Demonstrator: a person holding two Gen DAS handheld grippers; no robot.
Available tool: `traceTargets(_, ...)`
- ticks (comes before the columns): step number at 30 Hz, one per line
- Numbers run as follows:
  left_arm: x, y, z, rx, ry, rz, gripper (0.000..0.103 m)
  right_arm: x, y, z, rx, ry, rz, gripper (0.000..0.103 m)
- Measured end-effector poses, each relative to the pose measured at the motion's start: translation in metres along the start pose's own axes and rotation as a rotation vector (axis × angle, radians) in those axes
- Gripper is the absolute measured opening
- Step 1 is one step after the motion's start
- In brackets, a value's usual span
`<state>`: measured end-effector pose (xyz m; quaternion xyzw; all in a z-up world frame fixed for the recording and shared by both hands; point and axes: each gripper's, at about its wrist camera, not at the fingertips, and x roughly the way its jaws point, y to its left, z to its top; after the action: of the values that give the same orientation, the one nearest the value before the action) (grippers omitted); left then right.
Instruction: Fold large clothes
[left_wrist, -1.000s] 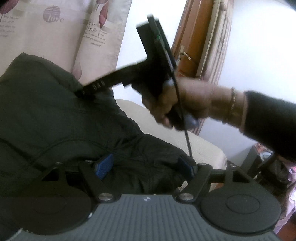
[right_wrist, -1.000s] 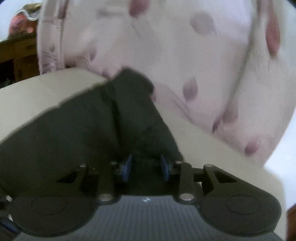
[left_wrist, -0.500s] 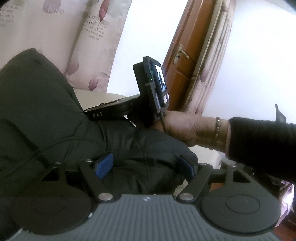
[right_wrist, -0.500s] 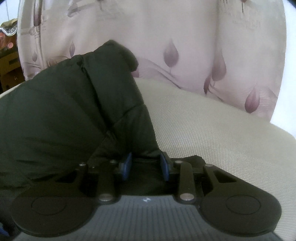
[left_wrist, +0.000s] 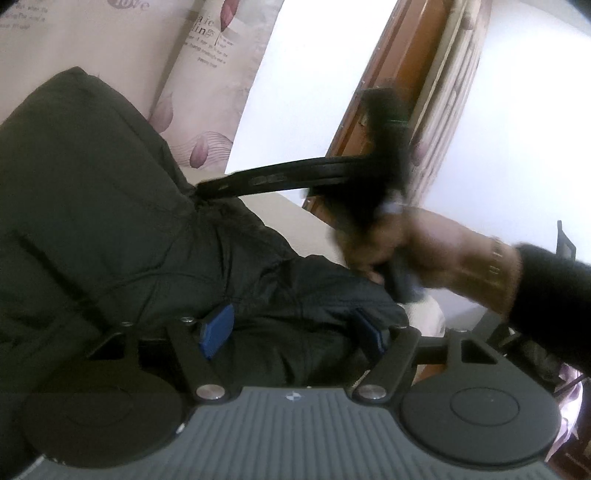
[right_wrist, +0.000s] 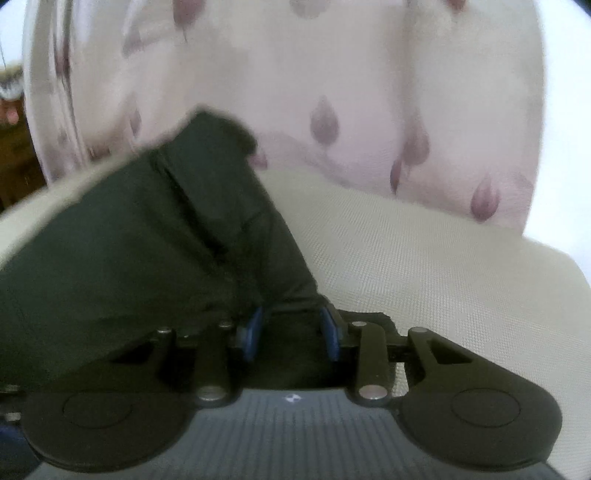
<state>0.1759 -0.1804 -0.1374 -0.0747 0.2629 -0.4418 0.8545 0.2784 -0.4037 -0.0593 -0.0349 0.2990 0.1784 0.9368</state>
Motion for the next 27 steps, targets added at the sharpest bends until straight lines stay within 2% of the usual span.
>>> traceTargets(5,0.001,-0.002,0.003,-0.001,0.009,0.008,0.072,-0.065,0.016,-0.026,0.012,-0.102,0.042,0.035)
traceTargets(9,0.003,-0.003,0.008,-0.009,0.026,0.019,0.072,-0.091,0.038,-0.059,-0.026,-0.083,0.052,0.035)
traceTargets(12,0.005,-0.007,0.009,0.007,0.037,0.039,0.071,-0.100,0.049,-0.084,-0.031,-0.057,0.028,0.035)
traceTargets(15,0.007,-0.008,0.010,0.007,0.045,0.053,0.071,-0.098,0.039,-0.094,0.074,-0.059,0.045,0.036)
traceTargets(21,0.007,-0.008,0.010,0.016,0.053,0.062,0.071,-0.094,0.020,-0.099,0.249,-0.060,0.107,0.037)
traceTargets(27,0.006,-0.011,0.009,0.026,0.058,0.070,0.071,-0.088,0.015,-0.097,0.285,-0.005,0.113,0.040)
